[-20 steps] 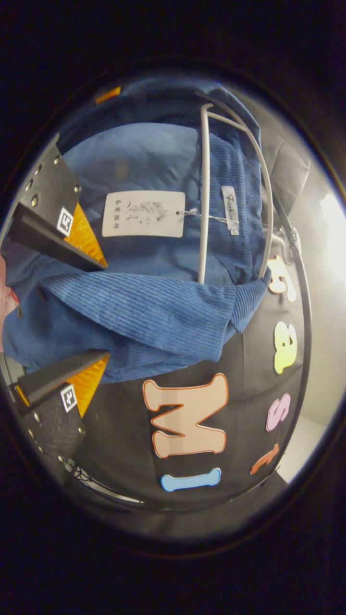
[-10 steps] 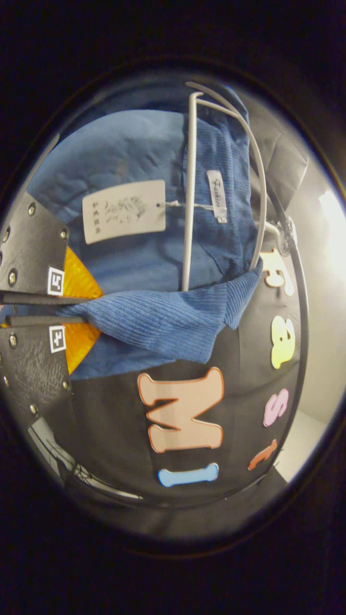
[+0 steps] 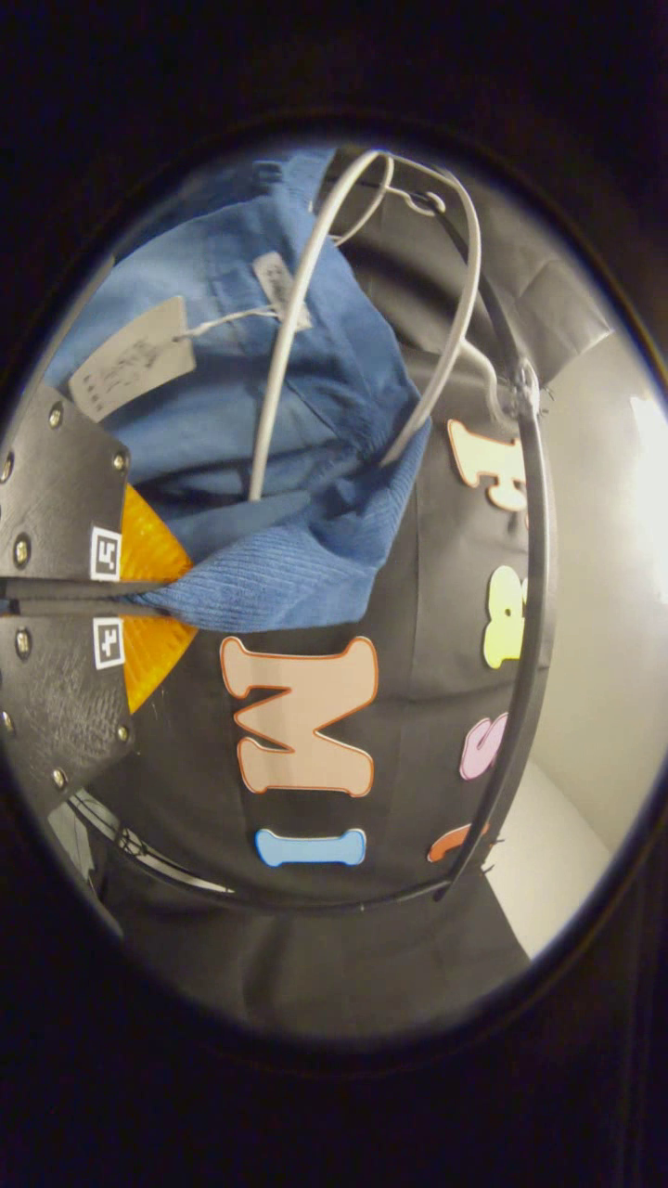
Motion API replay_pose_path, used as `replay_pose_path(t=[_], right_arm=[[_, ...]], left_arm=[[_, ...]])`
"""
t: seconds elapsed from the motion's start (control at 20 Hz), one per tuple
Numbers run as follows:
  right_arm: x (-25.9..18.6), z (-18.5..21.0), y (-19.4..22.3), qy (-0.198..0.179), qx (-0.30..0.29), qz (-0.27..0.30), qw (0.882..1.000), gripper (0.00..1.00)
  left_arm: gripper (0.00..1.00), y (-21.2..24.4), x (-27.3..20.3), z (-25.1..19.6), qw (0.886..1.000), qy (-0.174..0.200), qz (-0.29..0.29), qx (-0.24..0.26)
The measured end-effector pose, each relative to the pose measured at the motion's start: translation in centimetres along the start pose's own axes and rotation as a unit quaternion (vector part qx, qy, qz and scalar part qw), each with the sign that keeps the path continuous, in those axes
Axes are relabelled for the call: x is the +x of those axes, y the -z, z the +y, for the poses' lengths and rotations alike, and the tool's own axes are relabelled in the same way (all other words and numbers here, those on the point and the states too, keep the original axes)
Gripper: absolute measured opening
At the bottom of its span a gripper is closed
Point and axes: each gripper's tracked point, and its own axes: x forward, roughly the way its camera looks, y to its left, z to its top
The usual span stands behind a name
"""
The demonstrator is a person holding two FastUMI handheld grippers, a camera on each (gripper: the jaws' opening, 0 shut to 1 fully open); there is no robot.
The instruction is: Grasp the clothes on the hanger with both hands and then place them into the laundry hamper below.
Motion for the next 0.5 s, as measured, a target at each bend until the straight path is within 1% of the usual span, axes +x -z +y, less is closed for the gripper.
replay_pose_path(t=[0.05,0.1,0.15,0.2,0.25,0.35,0.45,0.5], right_arm=[[0.8,-0.3,0.2,0.008,-0.001,0.005,1.000,0.04],[1.4,-0.9,0.2,0.018,-0.003,0.005,1.000,0.00],[1.9,-1.2,0.4,0.021,-0.002,0.007,1.000,0.05],[2.7,-1.5,0.4,0.026,0.001,0.011,1.000,0.00],[3.5,-2.0,0.5,0.028,0.007,0.014,0.999,0.00],[4.8,-2.4,0.5,0.035,0.014,0.017,0.999,0.00],[5.8,-2.7,0.5,0.041,0.005,0.022,0.999,0.00],[6.2,-3.3,0.4,0.052,-0.005,0.022,0.998,0.00]], left_arm=[[0.00,0.0,0.5,0.5,1.000,-0.006,0.001,-0.001],[0.00,0.0,0.8,0.9,1.000,-0.010,0.001,-0.001],[0.00,-0.2,1.3,1.1,1.000,-0.014,-0.003,0.002],[0.00,-0.3,1.9,1.5,1.000,-0.018,-0.008,0.008],[0.01,-0.4,2.7,1.8,1.000,-0.024,-0.009,0.013],[0.00,-0.6,3.9,2.1,0.999,-0.024,-0.015,0.016],[0.00,-0.9,4.8,2.7,0.999,-0.033,-0.018,0.022],[0.00,-1.2,5.1,3.3,0.999,-0.038,-0.021,0.023]])
